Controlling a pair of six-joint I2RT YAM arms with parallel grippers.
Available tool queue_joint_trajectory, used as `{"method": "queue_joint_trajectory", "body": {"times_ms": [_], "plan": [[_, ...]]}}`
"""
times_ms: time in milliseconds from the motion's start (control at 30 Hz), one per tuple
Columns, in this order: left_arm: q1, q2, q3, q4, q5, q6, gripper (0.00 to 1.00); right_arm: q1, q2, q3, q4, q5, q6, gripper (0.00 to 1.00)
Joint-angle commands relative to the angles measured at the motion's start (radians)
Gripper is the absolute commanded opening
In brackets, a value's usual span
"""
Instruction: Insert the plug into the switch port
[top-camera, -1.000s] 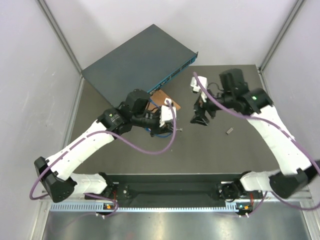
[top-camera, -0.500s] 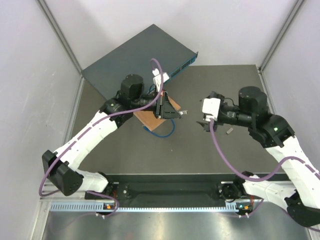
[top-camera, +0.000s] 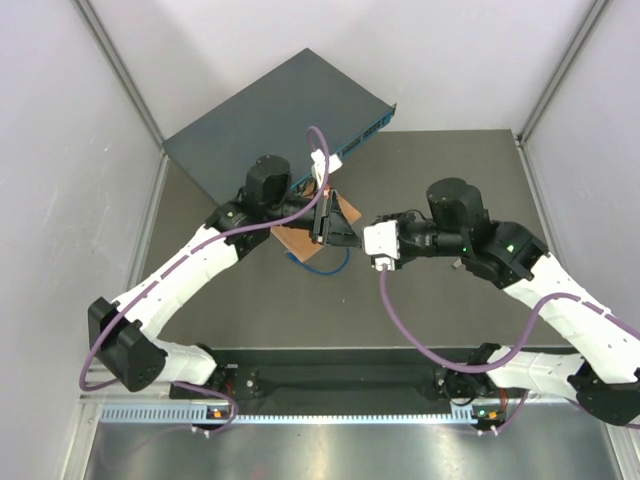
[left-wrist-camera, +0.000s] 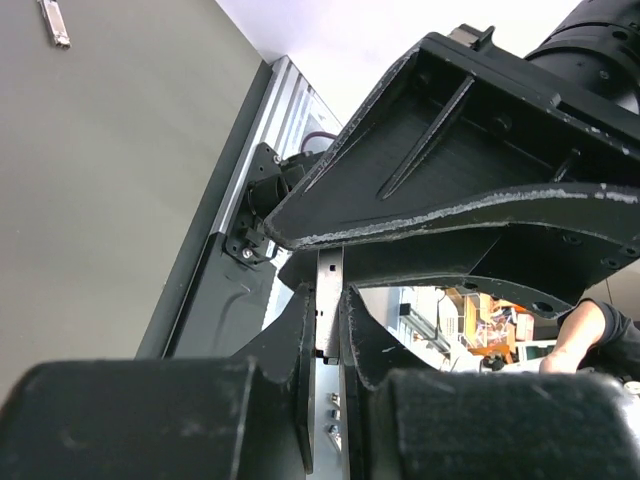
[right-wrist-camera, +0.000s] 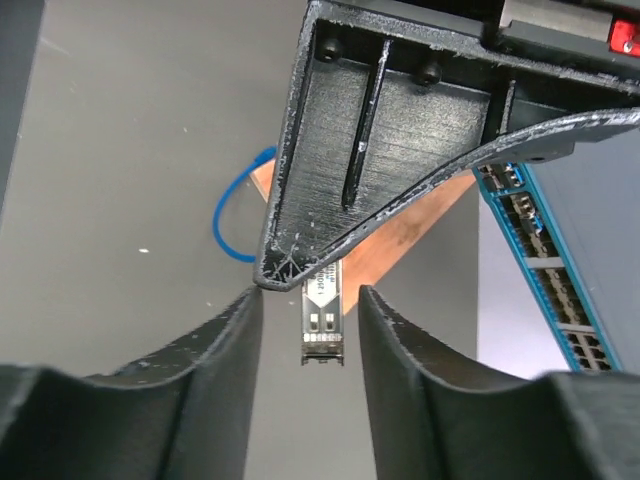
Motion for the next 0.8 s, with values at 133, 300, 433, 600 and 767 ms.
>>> {"method": "queue_joint_trajectory", "body": {"times_ms": [133, 300, 433, 600, 767], "plan": [[0.000, -0.023, -0.011, 0.052, 0.038, -0.002, 0.00, 0.028, -0.001, 0.029, 0.003, 0.055, -0.053, 0.36], [0.000, -0.023, -0.016, 0.052, 0.038, -0.002, 0.00, 0.026, -0.011, 0.018, -0.008, 0.089, -0.060, 0.37], [-0.001, -0.016, -0.013, 0.056, 0.038, -0.010, 0.00, 0.026, -0.012, 0.020, -0.008, 0.095, -0.060, 0.34], [0.000, -0.013, -0.020, 0.070, 0.035, -0.025, 0.00, 0.029, -0.001, 0.035, -0.005, 0.095, -0.056, 0.11], [0.017, -0.036, -0.017, 0.096, -0.005, -0.013, 0.51, 0.031, -0.007, 0.028, 0.015, 0.117, -0.032, 0.00]]}}
